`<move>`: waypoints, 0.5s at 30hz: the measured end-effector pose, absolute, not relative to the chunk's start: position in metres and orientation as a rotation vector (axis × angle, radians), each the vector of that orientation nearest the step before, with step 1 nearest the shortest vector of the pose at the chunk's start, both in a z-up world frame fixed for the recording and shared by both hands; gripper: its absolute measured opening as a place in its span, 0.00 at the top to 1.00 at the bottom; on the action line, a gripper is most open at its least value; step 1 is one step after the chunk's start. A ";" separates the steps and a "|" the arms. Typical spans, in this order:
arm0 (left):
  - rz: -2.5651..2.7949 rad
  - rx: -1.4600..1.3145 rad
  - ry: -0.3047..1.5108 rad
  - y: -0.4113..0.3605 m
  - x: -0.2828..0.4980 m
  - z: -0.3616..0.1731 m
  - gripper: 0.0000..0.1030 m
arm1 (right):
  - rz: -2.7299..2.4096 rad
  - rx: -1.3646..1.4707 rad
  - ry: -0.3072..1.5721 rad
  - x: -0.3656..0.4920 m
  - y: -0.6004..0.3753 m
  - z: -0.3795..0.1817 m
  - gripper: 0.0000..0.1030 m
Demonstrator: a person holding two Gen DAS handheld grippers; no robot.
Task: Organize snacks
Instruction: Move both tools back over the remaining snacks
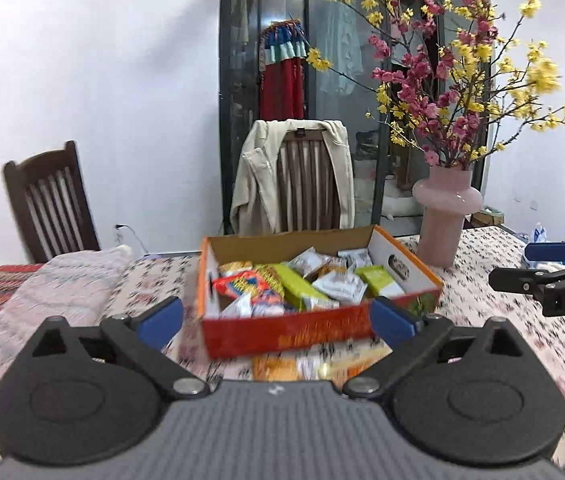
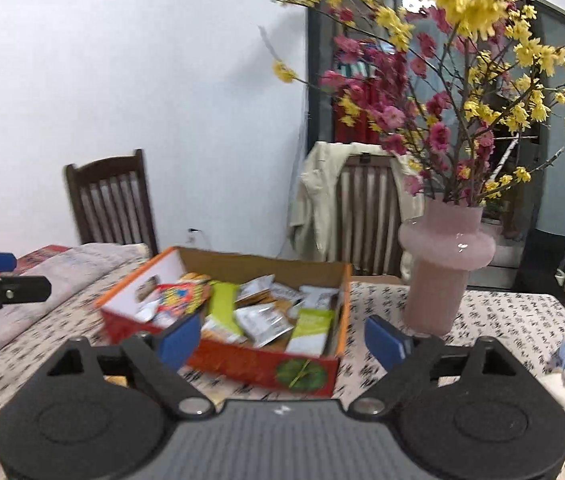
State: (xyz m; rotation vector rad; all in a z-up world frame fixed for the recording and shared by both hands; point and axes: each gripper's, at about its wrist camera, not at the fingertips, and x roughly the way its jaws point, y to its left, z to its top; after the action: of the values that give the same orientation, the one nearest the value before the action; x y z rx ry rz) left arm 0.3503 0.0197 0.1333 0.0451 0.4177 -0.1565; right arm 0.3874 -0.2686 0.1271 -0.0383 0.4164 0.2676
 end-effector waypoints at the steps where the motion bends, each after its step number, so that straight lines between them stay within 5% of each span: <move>1: -0.148 0.045 0.418 0.023 0.339 0.133 0.00 | 0.281 -0.039 0.417 0.378 -0.268 0.125 0.12; 15: -0.207 0.000 0.438 0.034 0.193 0.095 0.00 | 0.345 -0.040 0.463 0.242 -0.273 0.087 0.07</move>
State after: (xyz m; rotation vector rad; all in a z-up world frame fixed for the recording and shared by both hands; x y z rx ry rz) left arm 0.1935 0.0339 0.0954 -0.0003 0.4380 -0.2068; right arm 0.2424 -0.2726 0.0873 -0.0397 0.4630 0.3445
